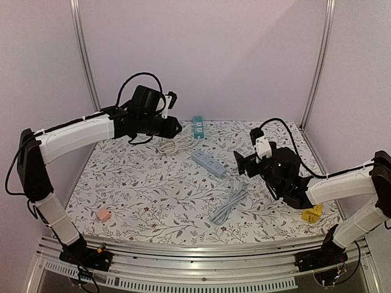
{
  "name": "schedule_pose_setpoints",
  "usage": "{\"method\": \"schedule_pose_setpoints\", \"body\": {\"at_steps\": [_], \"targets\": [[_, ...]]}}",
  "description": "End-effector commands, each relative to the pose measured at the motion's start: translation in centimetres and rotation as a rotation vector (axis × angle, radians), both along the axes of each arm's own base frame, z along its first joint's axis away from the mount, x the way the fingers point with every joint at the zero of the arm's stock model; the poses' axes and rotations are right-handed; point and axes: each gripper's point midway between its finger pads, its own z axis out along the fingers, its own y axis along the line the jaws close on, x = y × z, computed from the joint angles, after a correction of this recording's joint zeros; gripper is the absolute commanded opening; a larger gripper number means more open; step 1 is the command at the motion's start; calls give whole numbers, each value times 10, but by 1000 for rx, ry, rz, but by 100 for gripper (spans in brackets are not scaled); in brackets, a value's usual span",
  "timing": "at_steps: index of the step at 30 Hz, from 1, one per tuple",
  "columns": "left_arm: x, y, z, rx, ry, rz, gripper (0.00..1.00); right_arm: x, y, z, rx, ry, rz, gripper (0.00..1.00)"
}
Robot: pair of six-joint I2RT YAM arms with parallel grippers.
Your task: Insert the plug
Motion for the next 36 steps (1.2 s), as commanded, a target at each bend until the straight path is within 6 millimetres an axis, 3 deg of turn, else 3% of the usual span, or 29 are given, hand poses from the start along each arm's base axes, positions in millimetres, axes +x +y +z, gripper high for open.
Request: {"method": "schedule_pose_setpoints", "body": {"at_steps": [1, 8, 15, 19, 30, 33, 36], "targets": [[-4, -23, 0, 21, 59, -114, 0, -3, -18, -5, 111, 110, -16, 99], [6, -40, -13, 101, 134, -179, 0, 0, -26, -3, 165, 178, -64, 99], [17, -61, -39, 219, 230, -293, 0, -4, -25, -9, 182, 231, -53, 99], [23, -73, -39, 248, 242, -367, 0, -7, -25, -14, 180, 259, -48, 99], [42, -65, -55, 384, 187, -384, 0, -15, -31, -20, 181, 304, -50, 99], [49, -62, -63, 423, 175, -374, 0, -14, -24, -22, 182, 319, -25, 99], [52, -61, -71, 432, 184, -373, 0, -13, -4, -24, 175, 348, 55, 99]]}}
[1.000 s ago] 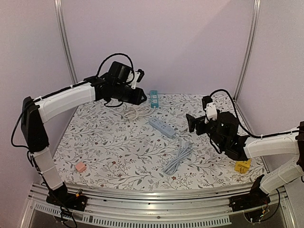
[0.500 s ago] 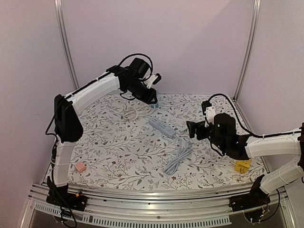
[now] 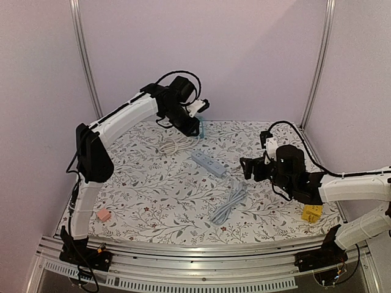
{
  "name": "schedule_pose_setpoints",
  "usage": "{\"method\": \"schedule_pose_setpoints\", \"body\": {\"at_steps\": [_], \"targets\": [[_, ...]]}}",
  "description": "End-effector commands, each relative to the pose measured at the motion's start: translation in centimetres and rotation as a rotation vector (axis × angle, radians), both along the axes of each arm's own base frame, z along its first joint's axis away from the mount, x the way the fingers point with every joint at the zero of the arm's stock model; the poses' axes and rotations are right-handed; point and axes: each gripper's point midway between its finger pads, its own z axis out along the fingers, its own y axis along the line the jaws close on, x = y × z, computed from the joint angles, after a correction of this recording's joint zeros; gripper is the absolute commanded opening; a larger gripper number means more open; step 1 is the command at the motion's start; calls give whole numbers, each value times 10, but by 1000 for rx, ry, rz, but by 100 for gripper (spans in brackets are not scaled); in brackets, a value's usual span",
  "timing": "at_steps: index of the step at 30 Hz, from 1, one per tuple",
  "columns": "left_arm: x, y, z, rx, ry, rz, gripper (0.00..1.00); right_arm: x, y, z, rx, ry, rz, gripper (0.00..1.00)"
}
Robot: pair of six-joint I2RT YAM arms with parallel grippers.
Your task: Insert the plug
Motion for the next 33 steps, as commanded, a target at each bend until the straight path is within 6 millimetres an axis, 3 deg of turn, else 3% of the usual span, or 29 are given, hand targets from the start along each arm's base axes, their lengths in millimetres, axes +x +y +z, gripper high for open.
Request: {"method": "schedule_pose_setpoints", "body": {"at_steps": [1, 4, 10, 16, 18, 22, 33], "targets": [[6, 5, -24, 60, 16, -15, 0, 1, 33, -4, 21, 55, 148, 99], [7, 9, -28, 63, 24, -5, 0, 14, 55, -4, 37, 97, 283, 99], [-4, 17, -28, 27, 54, 12, 0, 45, 95, -35, -54, 222, 411, 99], [-23, 33, -19, -20, 53, 51, 0, 74, 123, -61, -164, 263, 482, 99], [-29, 39, -18, -22, 55, 60, 0, 87, 128, -72, -199, 283, 478, 99], [-36, 52, -21, -1, 43, 89, 0, 100, 126, -117, -253, 390, 462, 99], [-42, 53, -25, -43, 48, 82, 0, 107, 119, -159, -314, 477, 424, 99]]}}
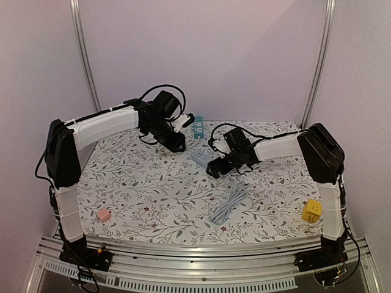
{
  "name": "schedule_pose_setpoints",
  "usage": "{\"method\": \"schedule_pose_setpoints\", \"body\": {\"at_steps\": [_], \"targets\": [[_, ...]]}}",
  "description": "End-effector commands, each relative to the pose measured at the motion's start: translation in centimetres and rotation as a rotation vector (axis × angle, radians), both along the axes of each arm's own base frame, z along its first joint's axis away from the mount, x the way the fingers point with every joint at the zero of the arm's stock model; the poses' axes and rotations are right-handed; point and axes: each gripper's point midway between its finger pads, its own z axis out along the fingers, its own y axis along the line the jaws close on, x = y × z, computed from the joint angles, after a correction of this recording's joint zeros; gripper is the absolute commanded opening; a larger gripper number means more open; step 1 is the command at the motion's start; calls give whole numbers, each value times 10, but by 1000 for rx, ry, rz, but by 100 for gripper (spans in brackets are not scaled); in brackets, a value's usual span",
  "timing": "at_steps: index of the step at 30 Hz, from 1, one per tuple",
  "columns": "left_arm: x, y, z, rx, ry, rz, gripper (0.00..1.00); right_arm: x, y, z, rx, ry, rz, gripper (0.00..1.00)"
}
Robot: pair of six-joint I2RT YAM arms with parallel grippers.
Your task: Insert the plug
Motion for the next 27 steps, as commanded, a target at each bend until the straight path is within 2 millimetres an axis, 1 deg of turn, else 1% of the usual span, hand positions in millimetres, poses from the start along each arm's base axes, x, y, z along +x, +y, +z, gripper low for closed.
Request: {"method": "schedule_pose_setpoints", "body": {"at_steps": [1, 3, 6, 9, 12, 13, 14, 17, 18, 19, 20, 22, 23, 24, 26, 27], "targets": [[6, 0, 7, -41, -20, 8, 0, 1, -5, -13, -53, 13, 10, 99], [6, 0, 8, -44, -23, 8, 0, 0, -5, -17, -61, 15, 26, 95], [6, 0, 11, -51, -23, 8, 0, 0, -7, -19, -74, 11, 22, 81], [6, 0, 11, -55, -23, 9, 0, -2, -7, -22, -84, 15, 32, 59], [7, 1, 11, -55, -25, 13, 0, -8, -3, -25, -93, 19, 57, 34], [7, 1, 11, -56, -24, 13, 0, -12, 0, -26, -100, 15, 70, 27], [7, 1, 11, -56, -25, 13, 0, -14, 1, -27, -104, 11, 79, 21], [8, 2, 12, -55, -25, 17, 0, -22, 6, -25, -108, -15, 106, 14], [8, 3, 13, -55, -24, 20, 0, -26, 7, -24, -106, -25, 120, 13], [7, 4, 13, -53, -25, 23, 0, -33, 9, -25, -108, -39, 149, 12], [7, 5, 14, -52, -24, 25, 0, -40, 13, -19, -100, -63, 175, 12], [6, 6, 16, -54, -24, 33, 0, -57, 17, -16, -109, -109, 245, 12], [5, 6, 16, -56, -22, 37, 0, -65, 20, -9, -100, -129, 272, 12], [4, 6, 16, -60, -20, 36, 0, -71, 22, -6, -90, -144, 297, 12], [2, 5, 15, -70, -3, 48, 0, -87, 23, -3, -68, -140, 347, 12], [0, 6, 13, -71, 3, 51, 0, -93, 25, 3, -48, -140, 367, 12]]}}
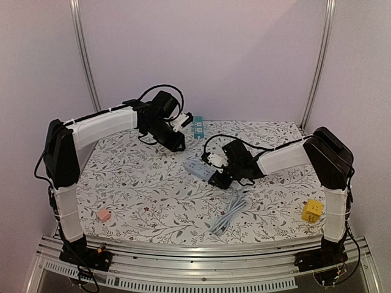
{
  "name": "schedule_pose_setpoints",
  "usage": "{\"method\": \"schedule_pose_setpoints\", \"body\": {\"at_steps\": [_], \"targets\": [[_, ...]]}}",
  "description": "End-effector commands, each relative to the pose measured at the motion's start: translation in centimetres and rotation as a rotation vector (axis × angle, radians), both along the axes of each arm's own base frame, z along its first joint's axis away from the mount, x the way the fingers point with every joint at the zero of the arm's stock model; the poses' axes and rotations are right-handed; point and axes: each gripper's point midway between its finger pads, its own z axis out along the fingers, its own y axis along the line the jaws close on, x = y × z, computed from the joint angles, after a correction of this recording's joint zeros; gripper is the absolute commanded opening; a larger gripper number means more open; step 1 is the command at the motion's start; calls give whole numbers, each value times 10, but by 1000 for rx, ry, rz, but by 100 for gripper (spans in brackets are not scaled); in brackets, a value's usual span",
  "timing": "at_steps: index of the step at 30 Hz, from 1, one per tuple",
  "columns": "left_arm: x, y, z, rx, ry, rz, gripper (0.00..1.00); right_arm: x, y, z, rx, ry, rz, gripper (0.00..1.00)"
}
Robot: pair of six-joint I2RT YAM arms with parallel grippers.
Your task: Insert the plug
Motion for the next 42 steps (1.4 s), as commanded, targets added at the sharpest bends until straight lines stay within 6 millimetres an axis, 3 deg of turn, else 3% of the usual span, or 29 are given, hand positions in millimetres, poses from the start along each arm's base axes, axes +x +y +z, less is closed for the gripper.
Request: {"method": "schedule_pose_setpoints", "body": {"at_steps": [1, 9, 13, 17, 26, 31, 35, 42], "targets": [[-5, 6, 10, -39, 8, 33, 0, -49, 16, 11, 43, 13, 181, 12], [-15, -2, -1, -45, 45, 11, 0, -90, 25, 21, 113, 65, 309, 14], [-24, -5, -5, -31, 52, 9, 0, -98, 27, 20, 113, 75, 320, 24], [-33, -8, -12, -17, 59, 1, 0, -92, 26, 17, 96, 65, 288, 35], [-49, -16, -16, -13, 82, -33, 0, -81, 21, 23, 89, 5, 247, 73], [-64, -20, -21, 7, 99, -62, 0, -83, 16, 41, 138, -51, 238, 81], [-68, -19, -23, 12, 108, -32, 0, -79, 1, 71, 218, -111, 192, 85], [-82, -34, -34, -10, 128, 21, 0, -31, -51, 117, 348, -236, -134, 87]]}}
